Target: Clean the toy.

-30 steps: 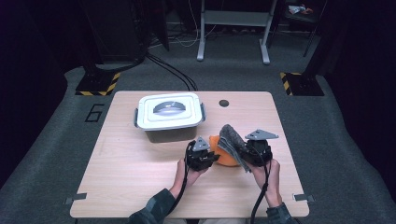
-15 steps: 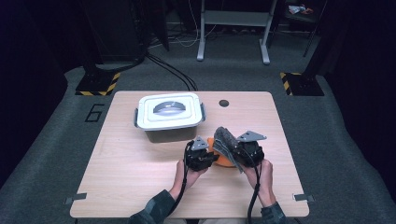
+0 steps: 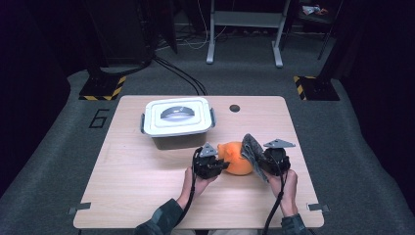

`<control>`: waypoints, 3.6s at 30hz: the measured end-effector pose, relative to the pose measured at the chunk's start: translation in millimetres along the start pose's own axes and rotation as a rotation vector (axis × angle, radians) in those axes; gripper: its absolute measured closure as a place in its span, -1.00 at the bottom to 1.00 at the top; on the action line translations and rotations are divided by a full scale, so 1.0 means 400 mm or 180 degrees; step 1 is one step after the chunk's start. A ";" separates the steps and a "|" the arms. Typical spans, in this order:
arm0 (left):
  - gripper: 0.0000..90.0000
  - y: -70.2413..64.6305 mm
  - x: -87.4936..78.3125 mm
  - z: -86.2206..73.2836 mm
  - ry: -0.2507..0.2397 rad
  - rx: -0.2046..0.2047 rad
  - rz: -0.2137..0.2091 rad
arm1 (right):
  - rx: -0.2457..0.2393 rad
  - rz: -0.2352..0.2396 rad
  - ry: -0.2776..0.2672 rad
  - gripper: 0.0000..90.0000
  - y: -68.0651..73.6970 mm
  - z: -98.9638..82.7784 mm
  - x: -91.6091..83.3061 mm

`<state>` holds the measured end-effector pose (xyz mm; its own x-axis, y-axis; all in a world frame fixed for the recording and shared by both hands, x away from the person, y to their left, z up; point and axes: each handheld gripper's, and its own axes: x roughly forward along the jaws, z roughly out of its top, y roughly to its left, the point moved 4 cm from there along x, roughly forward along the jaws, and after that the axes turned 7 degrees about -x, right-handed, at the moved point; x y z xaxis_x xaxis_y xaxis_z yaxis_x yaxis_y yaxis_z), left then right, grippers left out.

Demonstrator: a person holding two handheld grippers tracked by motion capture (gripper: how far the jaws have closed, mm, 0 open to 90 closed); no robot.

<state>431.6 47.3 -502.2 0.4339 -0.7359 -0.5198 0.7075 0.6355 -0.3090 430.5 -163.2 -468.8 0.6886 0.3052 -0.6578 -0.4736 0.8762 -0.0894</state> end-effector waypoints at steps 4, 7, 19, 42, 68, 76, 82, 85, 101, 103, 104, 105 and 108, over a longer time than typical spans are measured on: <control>0.77 0.001 0.001 -0.001 -0.0002 -0.0001 -0.0008 | 0.0109 -0.0010 0.0073 0.66 -0.019 -0.018 0.011; 0.77 0.003 0.000 -0.002 0.0013 -0.0009 -0.0023 | 0.0235 -0.0045 0.0198 0.66 -0.041 -0.045 0.035; 0.77 0.009 0.000 -0.004 0.0016 -0.0027 -0.0009 | 0.0370 0.0002 0.0541 0.66 -0.061 -0.108 0.117; 0.76 0.006 0.001 -0.004 0.0008 0.0051 0.0030 | -0.0038 0.0029 -0.0191 0.66 -0.004 0.048 -0.090; 0.03 0.010 0.013 -0.016 -0.0024 0.0535 0.0286 | -0.0240 0.0288 0.0038 0.66 0.072 0.078 0.012; 0.72 0.002 0.023 -0.015 -0.0051 0.0649 0.0313 | -0.0198 0.0288 -0.0027 0.66 0.067 0.074 0.014; 0.81 0.002 0.012 -0.001 -0.0120 0.0479 0.0266 | -0.0188 0.0238 -0.0151 0.66 0.061 0.081 -0.015; 0.83 -0.002 0.007 0.006 -0.0089 0.0443 0.0240 | -0.0156 0.0202 -0.0214 0.66 0.057 0.086 -0.038; 0.82 -0.008 -0.003 0.014 -0.0076 0.0169 0.0158 | -0.0466 0.0122 -0.0152 0.65 0.123 0.099 -0.017; 0.82 -0.005 -0.003 0.012 -0.0049 0.0185 0.0161 | -0.0469 0.0132 -0.0156 0.65 0.122 0.098 -0.015; 0.81 -0.005 -0.003 0.011 -0.0048 0.0180 0.0159 | -0.0463 0.0133 -0.0148 0.65 0.119 0.097 -0.015; 0.81 -0.004 -0.003 0.011 -0.0048 0.0182 0.0164 | -0.0463 0.0133 -0.0148 0.65 0.119 0.097 -0.015; 0.80 -0.001 -0.002 0.010 -0.0044 0.0137 0.0151 | -0.0441 0.0047 -0.0119 0.64 0.104 0.087 -0.015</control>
<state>433.0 46.6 -498.6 0.4751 -0.7086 -0.5218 0.7092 0.6593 -0.2497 425.6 -115.5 -442.3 0.6997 0.3337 -0.6317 -0.5534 0.8123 -0.1839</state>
